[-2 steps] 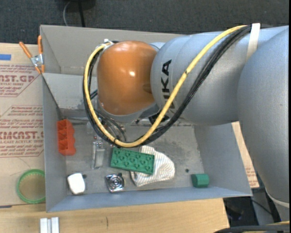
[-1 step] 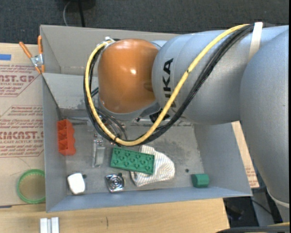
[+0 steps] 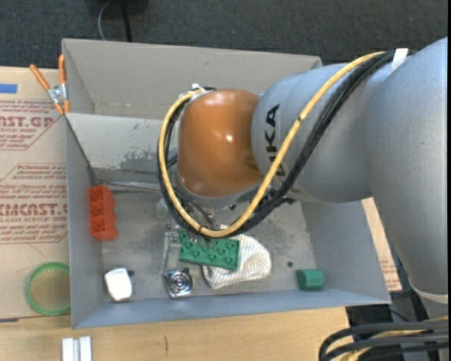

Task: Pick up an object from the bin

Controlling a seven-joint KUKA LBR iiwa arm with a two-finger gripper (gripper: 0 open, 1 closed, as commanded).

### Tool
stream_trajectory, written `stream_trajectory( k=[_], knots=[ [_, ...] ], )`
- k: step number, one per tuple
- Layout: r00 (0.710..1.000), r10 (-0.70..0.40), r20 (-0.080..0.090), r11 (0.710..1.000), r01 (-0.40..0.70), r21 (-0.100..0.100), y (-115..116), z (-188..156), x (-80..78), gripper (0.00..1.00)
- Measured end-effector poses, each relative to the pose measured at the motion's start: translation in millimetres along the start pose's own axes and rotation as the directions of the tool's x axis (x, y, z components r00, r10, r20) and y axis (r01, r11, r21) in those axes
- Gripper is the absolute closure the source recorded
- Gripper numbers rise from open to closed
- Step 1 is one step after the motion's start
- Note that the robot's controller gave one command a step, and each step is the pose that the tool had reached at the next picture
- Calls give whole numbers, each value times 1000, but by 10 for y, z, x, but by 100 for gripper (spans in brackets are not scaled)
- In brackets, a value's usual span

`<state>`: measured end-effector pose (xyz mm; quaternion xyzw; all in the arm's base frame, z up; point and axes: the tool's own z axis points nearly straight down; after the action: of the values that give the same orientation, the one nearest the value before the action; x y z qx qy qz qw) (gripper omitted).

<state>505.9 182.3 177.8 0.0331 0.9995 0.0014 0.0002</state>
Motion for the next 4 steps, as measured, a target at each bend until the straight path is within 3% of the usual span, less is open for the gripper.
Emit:
stream_trajectory(
  k=[1,2,3,4],
  knots=[
    [999,32,4,999,-32,0,-198,500,-171,0],
    [999,-49,-8,999,49,3,-500,772,-74,0],
    [998,-55,3,998,55,-1,-727,802,-283,0],
    [994,106,-3,994,-106,2,-1026,998,-200,0]
  ],
)
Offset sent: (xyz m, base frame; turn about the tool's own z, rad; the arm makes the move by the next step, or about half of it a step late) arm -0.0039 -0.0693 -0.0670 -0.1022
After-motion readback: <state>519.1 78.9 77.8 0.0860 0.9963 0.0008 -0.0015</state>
